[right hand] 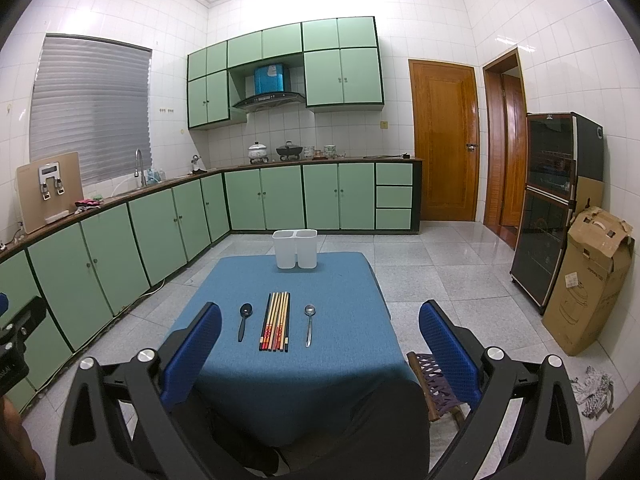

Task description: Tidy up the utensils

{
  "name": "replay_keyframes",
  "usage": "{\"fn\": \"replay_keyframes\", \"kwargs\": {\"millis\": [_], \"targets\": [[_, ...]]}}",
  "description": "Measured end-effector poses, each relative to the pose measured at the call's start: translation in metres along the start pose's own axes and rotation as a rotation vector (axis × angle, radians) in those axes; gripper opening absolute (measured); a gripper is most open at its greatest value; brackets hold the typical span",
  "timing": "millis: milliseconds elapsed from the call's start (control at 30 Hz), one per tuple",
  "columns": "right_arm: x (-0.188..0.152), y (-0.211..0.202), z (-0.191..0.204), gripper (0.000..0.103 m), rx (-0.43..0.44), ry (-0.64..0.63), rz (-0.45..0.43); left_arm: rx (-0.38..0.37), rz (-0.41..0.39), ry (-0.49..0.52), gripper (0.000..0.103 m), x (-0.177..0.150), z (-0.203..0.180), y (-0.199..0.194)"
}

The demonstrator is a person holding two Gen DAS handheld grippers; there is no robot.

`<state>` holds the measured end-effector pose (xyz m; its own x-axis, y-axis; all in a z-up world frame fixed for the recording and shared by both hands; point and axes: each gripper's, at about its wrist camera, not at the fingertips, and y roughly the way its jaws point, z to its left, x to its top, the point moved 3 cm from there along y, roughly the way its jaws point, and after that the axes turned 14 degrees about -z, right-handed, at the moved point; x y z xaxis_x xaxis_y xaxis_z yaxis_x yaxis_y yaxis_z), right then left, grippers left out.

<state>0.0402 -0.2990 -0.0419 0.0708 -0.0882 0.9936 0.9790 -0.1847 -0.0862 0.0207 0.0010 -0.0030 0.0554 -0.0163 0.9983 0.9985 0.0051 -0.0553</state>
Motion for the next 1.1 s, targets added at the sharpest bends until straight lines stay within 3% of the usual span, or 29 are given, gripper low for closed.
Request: {"fn": "replay_keyframes", "kwargs": {"millis": [1100], "targets": [[0.0059, 0.0017, 0.0001, 0.097, 0.000, 0.002, 0.001, 0.000, 0.004, -0.002, 0.098, -0.0031, 0.0003, 0.0007]]}}
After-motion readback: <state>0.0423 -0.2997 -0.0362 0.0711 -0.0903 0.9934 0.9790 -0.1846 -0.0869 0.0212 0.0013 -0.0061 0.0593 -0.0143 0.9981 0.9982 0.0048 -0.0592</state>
